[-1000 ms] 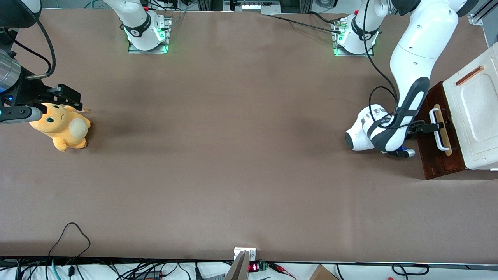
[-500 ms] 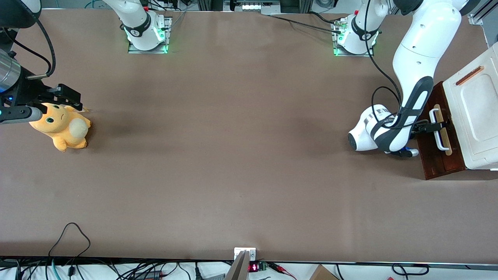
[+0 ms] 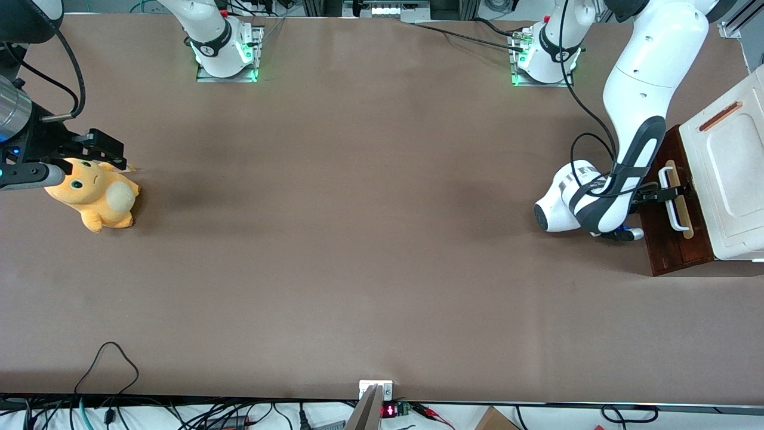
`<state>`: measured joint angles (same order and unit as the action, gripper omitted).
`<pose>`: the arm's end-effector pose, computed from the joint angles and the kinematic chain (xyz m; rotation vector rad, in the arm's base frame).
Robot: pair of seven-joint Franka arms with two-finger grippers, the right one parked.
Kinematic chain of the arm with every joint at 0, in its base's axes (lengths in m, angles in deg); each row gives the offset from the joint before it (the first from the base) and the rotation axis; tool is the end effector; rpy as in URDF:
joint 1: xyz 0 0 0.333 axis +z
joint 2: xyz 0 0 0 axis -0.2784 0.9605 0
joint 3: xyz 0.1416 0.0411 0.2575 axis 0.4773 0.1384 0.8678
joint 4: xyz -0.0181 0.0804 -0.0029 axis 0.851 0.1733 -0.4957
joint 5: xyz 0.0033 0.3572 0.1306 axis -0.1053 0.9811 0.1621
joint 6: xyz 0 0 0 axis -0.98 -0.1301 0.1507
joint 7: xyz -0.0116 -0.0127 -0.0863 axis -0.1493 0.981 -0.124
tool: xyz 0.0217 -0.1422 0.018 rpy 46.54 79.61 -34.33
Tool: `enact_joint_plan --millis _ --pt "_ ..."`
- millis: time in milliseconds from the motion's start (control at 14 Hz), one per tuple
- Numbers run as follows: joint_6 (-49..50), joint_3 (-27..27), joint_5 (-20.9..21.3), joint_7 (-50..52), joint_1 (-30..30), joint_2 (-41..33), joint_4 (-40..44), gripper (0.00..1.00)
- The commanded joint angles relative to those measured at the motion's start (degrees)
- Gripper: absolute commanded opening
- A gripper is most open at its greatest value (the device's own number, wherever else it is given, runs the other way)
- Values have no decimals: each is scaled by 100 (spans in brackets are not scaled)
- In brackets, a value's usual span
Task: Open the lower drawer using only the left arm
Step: 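Align the left gripper around the white handle bar and close it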
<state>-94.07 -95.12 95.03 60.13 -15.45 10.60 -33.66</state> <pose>0.5070 0.0800 0.1395 -1.6300 0.0872 0.4588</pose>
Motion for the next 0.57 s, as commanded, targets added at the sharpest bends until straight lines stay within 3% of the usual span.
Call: enact_joint_plan --millis 0,500 --pt "26 -33 105 48 7 -120 -129 65" --pt "35 -33 78 109 -28 -120 -129 56"
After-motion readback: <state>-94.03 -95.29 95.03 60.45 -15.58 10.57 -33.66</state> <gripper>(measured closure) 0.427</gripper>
